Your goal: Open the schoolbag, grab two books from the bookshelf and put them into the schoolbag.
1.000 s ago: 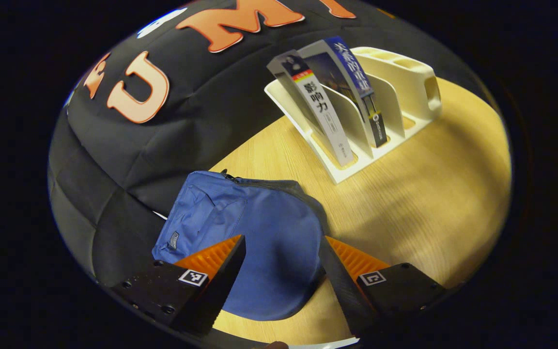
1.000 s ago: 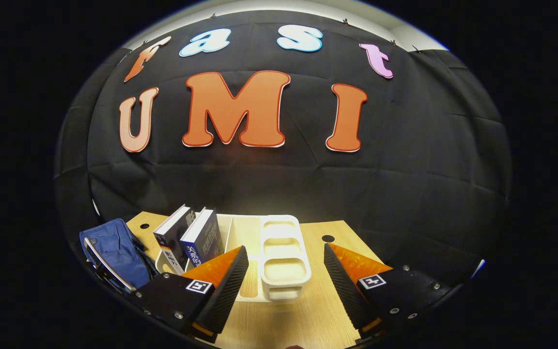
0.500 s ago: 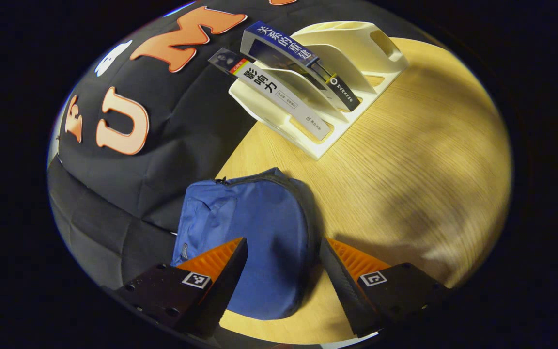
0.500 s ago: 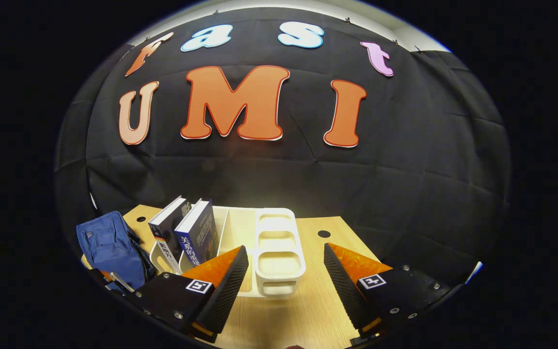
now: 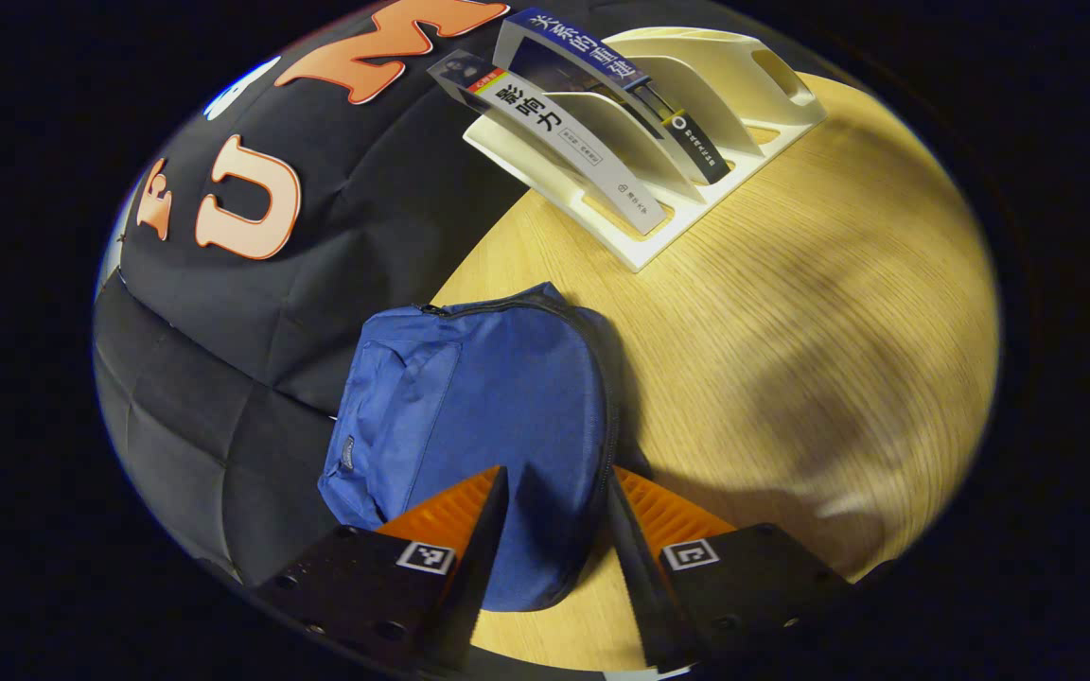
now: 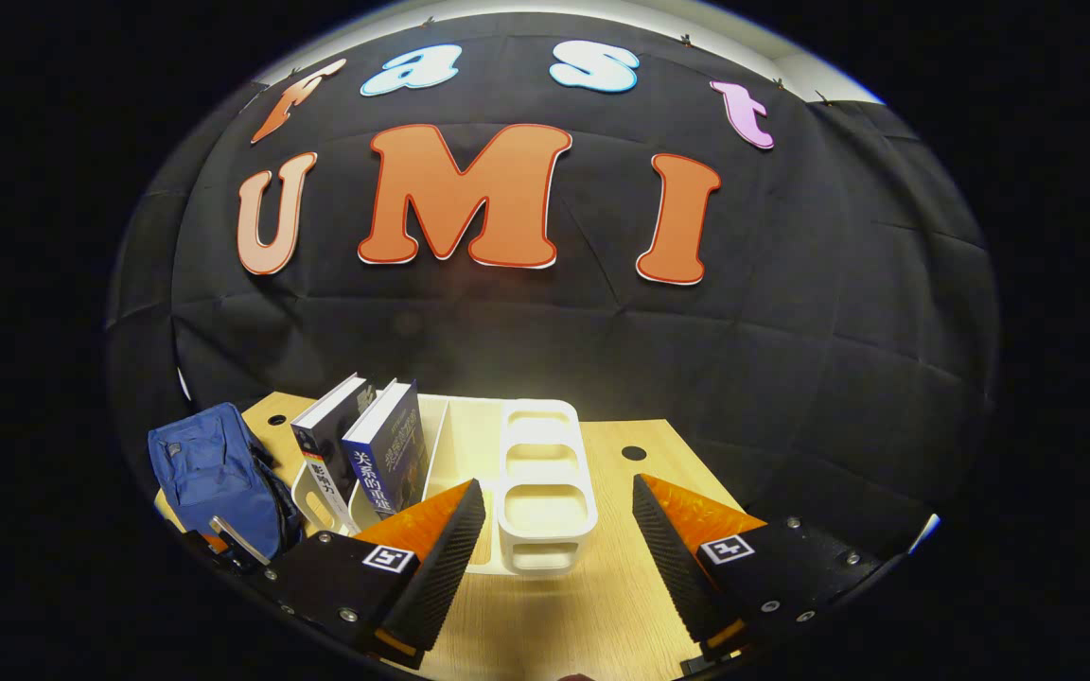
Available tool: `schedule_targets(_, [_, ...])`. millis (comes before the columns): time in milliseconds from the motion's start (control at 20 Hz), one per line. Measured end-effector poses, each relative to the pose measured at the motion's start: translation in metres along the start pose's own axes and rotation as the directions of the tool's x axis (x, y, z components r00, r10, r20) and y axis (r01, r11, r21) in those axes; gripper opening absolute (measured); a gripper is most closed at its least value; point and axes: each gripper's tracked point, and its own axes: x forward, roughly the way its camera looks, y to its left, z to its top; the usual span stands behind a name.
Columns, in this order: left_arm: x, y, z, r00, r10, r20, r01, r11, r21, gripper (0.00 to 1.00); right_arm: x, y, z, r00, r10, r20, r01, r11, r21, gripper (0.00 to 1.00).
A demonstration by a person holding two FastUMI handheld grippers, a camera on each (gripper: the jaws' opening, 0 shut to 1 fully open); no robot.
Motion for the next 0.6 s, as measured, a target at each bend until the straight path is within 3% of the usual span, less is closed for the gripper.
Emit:
schedule_targets(50, [0.002,-0.002,-0.001,1.000,-0.004,-0.007,0.004,1.000,0.007,0.57,0.000,0.000,0.000,1.000,0.004,0.000,-0.004,1.000,-0.003,0.94])
schedule_targets(100, [0.003,-0.004,-0.002,1.000,-0.012,-0.009,0.012,1.000,0.002,0.64,-0.001,0.001,-0.001,1.000,0.006,0.002,-0.006,1.000,-0.007,0.94])
schedule_targets(150, [0.002,-0.005,0.000,1.000,-0.020,-0.010,0.020,1.000,-0.004,0.45,-0.001,0.002,0.000,1.000,0.008,0.003,-0.008,1.000,-0.011,0.94])
schedule_targets(350, [-0.002,0.000,0.000,0.997,-0.061,-0.038,0.059,0.997,-0.055,0.17,-0.001,0.003,0.000,1.000,0.012,0.002,-0.012,1.000,-0.009,0.94])
schedule_targets(450, [-0.007,0.007,0.001,0.993,-0.105,-0.049,0.099,0.989,-0.113,0.10,0.001,0.006,0.000,1.000,0.018,0.000,-0.018,1.000,-0.008,0.94])
schedule_targets(600, [-0.019,0.033,0.016,0.989,-0.145,-0.013,0.138,0.966,-0.218,0.08,0.004,0.017,0.002,0.999,0.041,-0.003,-0.041,0.999,-0.016,0.94])
